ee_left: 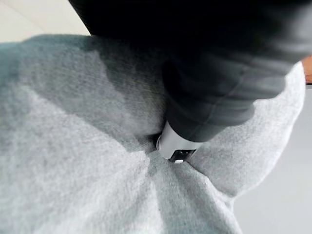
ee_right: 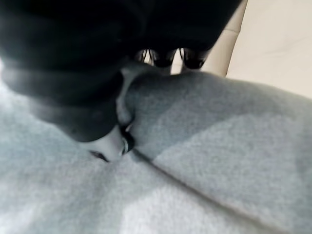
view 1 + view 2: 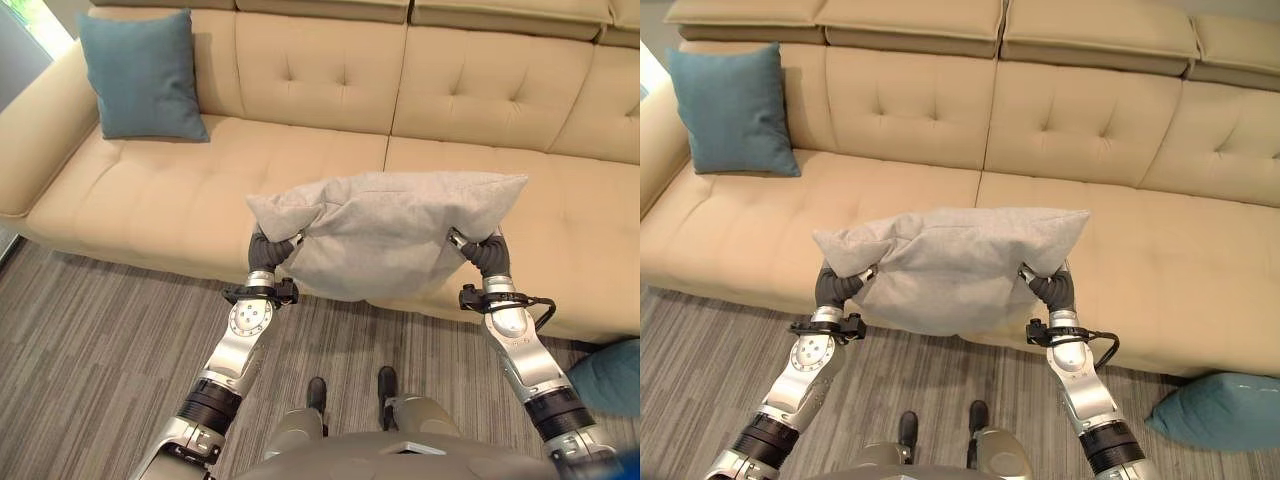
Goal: Pick up all the scattered cushions and arrange them neatly on the sofa.
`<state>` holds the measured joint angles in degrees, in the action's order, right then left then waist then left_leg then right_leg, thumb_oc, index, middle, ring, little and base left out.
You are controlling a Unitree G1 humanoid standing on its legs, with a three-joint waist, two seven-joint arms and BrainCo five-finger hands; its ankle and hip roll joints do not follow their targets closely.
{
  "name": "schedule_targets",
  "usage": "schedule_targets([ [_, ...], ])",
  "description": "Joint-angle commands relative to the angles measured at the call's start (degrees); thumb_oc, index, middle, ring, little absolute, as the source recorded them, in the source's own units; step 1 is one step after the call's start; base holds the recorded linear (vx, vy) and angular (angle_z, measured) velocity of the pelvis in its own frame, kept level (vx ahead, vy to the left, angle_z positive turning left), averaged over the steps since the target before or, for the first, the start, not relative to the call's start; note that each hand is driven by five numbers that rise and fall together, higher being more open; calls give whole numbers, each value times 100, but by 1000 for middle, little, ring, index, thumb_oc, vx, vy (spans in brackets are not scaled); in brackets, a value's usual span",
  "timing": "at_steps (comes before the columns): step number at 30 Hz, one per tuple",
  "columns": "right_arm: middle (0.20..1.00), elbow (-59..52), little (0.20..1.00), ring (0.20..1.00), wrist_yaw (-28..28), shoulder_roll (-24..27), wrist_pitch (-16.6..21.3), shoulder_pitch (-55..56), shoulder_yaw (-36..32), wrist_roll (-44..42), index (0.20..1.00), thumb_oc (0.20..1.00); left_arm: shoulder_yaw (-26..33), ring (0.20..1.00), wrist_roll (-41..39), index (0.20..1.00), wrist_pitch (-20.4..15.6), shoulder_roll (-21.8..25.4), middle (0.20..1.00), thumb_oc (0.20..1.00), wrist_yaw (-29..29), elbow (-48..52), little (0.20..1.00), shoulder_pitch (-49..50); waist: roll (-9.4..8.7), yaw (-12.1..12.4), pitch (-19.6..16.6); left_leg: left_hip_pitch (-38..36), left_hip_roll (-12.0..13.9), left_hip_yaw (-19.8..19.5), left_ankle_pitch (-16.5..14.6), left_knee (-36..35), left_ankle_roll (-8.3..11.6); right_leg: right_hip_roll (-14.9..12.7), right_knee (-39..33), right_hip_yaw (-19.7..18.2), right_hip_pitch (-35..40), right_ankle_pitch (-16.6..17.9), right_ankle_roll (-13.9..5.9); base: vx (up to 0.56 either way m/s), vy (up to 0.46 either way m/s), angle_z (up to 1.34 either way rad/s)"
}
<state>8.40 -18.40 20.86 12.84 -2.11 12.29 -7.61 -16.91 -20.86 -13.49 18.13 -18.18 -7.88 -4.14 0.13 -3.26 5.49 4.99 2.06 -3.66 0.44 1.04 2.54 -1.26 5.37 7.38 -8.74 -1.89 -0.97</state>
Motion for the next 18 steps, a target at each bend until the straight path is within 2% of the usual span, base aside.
schedule_targets([
  [1, 200, -476, 200, 200, 75, -94, 437, -161, -43, -79, 200, 200, -64, 200, 54, 200, -316, 4, 200, 200, 229, 261, 200, -261, -293, -8, -401, 287, -199, 232, -558, 565, 49, -118, -486, 9, 517, -165, -285, 38, 69, 5],
  [3, 200, -483, 200, 200, 68, -84, 424, -219, -49, -125, 200, 200, -104, 200, 58, 200, -311, -12, 200, 200, 217, 272, 200, -342, -321, 22, -349, 470, -242, 229, -499, 602, 53, -156, -443, -31, 477, -128, -307, 31, 101, 5],
  [5, 200, -543, 200, 200, 93, -117, 414, -226, -56, -104, 200, 200, -120, 200, 124, 200, -318, -23, 200, 200, 255, 331, 200, -291, -290, 41, -427, 408, -334, 147, -536, 499, -37, -159, -394, -59, 467, -151, -349, 114, 138, 2],
  [10, 200, -595, 200, 200, 162, -158, 401, -326, -29, -146, 200, 200, -104, 200, 180, 200, -307, 81, 200, 200, 285, 428, 200, -276, -250, 115, -392, 180, -380, 242, -648, 488, -149, -265, -144, -209, 522, -239, -435, 111, 148, -16],
  [11, 200, -688, 200, 200, 227, -186, 399, -441, 33, -96, 200, 200, -82, 200, 184, 200, -324, 138, 200, 200, 294, 536, 200, -274, -206, 198, -310, 126, -425, 341, -766, 575, -280, -367, 293, -355, 414, -271, -523, 86, 260, -46],
  [13, 200, -742, 200, 200, 276, -227, 408, -475, 59, -57, 200, 200, -87, 200, 202, 200, -329, 162, 200, 200, 336, 548, 200, -267, -166, 243, -274, 80, -466, 384, -820, 585, -394, -459, 658, -441, 246, -223, -616, 81, 254, -50],
  [15, 200, -748, 200, 200, 346, -229, 400, -521, 76, -22, 200, 200, -63, 200, 183, 200, -338, 193, 200, 200, 352, 583, 200, -246, -148, 247, -212, 59, -503, 377, -790, 562, -501, -506, 1165, -535, -13, 35, -710, 37, 186, -43],
  [16, 200, -762, 200, 200, 375, -238, 397, -563, 93, -31, 200, 200, -51, 200, 180, 200, -336, 244, 200, 200, 377, 616, 200, -237, -97, 217, -148, 26, -507, 349, -752, 502, -589, -490, 1642, -605, -266, 182, -719, 41, 197, -27],
  [18, 200, -787, 200, 200, 405, -278, 418, -543, 100, -24, 200, 200, -16, 200, 212, 200, -337, 258, 200, 200, 393, 622, 200, -237, -79, 227, -144, -45, -515, 354, -793, 456, -610, -532, 1749, -558, -398, 143, -722, 92, 126, -28],
])
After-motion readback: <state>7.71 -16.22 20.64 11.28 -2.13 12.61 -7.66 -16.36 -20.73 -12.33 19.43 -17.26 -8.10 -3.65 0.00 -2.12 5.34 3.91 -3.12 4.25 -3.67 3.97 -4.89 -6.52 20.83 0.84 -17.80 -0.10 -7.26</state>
